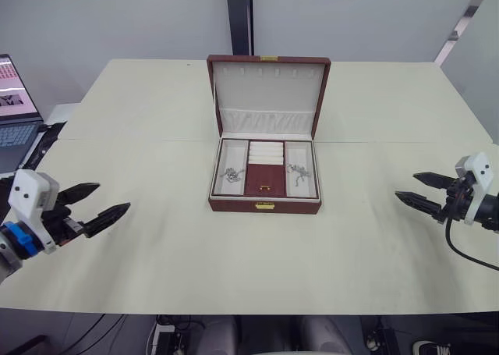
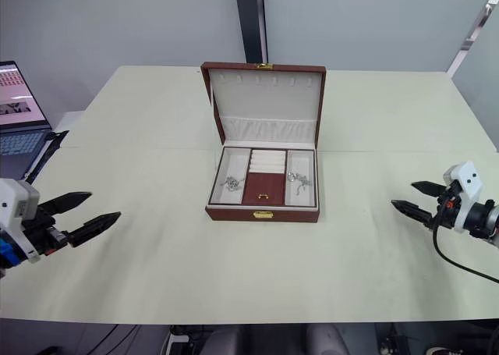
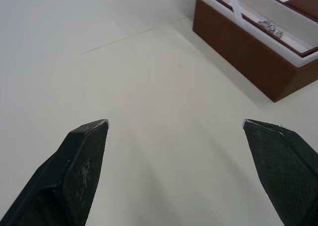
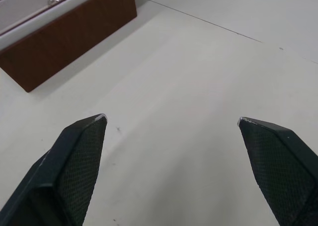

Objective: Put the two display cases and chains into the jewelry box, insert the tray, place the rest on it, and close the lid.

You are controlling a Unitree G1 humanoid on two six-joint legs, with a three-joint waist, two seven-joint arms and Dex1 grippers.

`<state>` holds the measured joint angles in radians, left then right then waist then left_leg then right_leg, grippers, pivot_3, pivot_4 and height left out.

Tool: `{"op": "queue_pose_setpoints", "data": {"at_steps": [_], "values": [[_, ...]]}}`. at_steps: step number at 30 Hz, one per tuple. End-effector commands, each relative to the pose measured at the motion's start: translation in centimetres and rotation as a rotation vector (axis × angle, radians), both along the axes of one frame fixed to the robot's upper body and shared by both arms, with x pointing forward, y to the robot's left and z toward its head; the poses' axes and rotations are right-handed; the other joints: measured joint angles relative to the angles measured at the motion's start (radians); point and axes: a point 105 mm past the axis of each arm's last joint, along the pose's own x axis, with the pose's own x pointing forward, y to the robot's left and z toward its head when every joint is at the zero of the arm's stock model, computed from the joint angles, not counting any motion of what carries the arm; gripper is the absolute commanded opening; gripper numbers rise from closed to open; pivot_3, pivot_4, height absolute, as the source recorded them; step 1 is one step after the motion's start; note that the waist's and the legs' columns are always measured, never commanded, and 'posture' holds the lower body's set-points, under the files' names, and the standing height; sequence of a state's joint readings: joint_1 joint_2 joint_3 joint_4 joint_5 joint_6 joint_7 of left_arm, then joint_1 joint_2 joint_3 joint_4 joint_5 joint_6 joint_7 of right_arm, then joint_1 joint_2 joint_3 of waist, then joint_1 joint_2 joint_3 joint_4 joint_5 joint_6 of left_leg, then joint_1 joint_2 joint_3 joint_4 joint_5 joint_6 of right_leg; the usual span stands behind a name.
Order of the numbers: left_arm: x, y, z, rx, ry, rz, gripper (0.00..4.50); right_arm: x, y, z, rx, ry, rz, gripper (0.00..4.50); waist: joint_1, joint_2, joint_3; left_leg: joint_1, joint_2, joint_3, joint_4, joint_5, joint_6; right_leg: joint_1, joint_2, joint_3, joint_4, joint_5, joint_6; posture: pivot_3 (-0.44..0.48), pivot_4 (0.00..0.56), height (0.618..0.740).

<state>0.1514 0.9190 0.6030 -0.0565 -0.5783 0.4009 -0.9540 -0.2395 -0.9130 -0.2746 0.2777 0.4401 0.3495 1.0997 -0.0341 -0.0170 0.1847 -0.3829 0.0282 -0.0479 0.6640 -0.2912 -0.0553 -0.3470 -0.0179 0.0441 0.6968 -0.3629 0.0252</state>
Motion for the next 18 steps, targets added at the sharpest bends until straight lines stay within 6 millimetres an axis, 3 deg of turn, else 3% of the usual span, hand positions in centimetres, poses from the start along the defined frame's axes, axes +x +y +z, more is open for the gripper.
{"op": "queue_pose_setpoints", "data": {"at_steps": [1, 9, 12, 15, 18], "values": [[0.3, 0.7, 1.6, 0.049, -0.07, 0.024, 4.5, 0.8, 0.0, 2.1, -0.037, -0.093, 0.008, 4.48, 0.0, 0.001, 0.0, 0.0, 0.0, 0.0, 0.0, 0.0, 0.0, 0.0, 0.0, 0.0, 0.0, 0.0, 0.0, 0.0, 0.15, 0.74], [3.6, -2.6, 0.3, 0.009, -0.084, -0.01, 4.5, 2.7, 6.3, 2.6, 0.026, -0.153, 0.114, 4.48, 0.002, 0.001, 0.0, 0.0, 0.0, -0.001, 0.0, 0.0, 0.0, 0.0, 0.0, -0.001, 0.001, 0.0, 0.0, 0.0, 0.15, 0.74], [5.1, -4.0, -0.5, -0.004, -0.075, -0.021, 3.83, 3.6, 8.0, 2.1, 0.031, -0.161, 0.113, 4.5, 0.002, 0.0, 0.0, -0.001, 0.0, -0.001, 0.001, 0.0, 0.0, -0.001, 0.0, -0.001, 0.001, 0.0, 0.0, 0.0, 0.15, 0.74], [6.4, -5.6, -0.6, -0.031, -0.085, -0.051, 3.0, 4.5, 9.6, 1.9, 0.068, -0.165, 0.114, 3.89, 0.002, 0.0, 0.0, -0.004, 0.0, -0.001, 0.001, 0.0, 0.0, -0.003, 0.0, -0.001, 0.001, 0.0, 0.0, 0.0, 0.15, 0.74], [7.9, -8.5, -1.1, -0.064, -0.074, -0.131, 2.07, 5.4, 12.0, 1.5, 0.081, -0.163, 0.152, 2.85, 0.002, 0.0, 0.0, -0.006, 0.0, -0.001, 0.002, 0.0, -0.001, -0.005, 0.0, -0.001, 0.002, 0.0, 0.0, 0.0, 0.15, 0.74]]}}
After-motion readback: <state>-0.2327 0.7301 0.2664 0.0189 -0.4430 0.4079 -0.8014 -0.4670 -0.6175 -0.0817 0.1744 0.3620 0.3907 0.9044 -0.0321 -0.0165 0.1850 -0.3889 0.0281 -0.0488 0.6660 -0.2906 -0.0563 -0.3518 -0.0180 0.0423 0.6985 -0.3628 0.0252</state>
